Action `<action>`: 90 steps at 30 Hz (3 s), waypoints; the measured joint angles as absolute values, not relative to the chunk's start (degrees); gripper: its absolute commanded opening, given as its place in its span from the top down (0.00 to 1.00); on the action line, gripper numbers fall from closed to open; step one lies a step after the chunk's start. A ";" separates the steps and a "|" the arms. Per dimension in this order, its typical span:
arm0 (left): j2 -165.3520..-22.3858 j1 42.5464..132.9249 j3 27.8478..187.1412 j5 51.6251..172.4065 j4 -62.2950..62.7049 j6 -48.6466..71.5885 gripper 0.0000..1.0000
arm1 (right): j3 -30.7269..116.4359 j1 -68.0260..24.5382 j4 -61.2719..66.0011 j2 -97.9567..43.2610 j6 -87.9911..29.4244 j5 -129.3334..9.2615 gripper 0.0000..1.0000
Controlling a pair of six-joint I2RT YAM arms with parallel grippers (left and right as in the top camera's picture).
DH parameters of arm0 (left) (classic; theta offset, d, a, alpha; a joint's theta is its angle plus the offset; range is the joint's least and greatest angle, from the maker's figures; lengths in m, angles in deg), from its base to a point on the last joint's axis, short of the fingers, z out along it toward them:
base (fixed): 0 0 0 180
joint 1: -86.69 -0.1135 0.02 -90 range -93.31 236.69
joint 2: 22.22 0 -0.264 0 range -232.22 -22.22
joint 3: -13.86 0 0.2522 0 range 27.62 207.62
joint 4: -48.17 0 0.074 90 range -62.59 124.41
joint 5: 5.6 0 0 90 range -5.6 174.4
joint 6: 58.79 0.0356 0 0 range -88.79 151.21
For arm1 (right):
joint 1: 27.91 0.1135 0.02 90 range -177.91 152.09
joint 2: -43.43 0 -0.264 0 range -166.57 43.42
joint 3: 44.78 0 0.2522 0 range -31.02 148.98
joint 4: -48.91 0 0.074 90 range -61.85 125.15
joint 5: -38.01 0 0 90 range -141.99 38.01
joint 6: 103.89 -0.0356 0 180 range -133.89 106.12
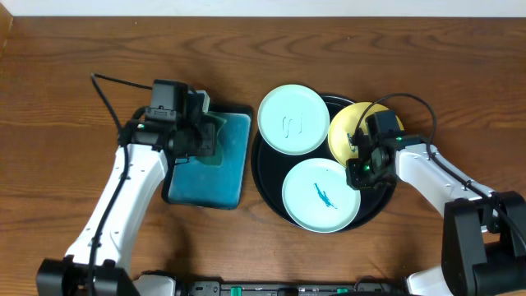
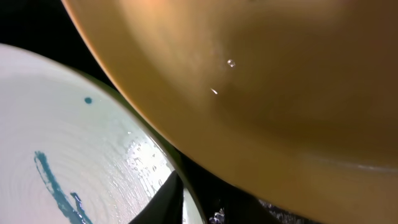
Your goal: Clean dirty plates on tray and stack at the side
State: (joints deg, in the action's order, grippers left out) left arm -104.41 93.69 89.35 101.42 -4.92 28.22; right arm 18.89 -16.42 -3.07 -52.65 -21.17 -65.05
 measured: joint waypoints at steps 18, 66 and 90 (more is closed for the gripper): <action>-103.10 81.12 89.35 131.12 -4.05 47.48 0.93 | 18.95 -16.40 -2.54 -53.06 -21.00 -67.70 0.99; -113.31 68.36 89.35 154.96 -2.65 44.49 0.92 | 19.06 -16.40 -3.18 -53.06 -21.00 -67.87 0.99; -113.31 65.32 89.35 154.99 -3.04 44.73 0.92 | 19.06 -16.40 -3.24 -53.06 -21.00 -67.89 0.99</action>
State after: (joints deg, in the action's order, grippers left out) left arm -113.31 65.32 89.35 154.99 -3.04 44.73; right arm 19.06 -16.40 -3.24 -53.06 -21.00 -67.89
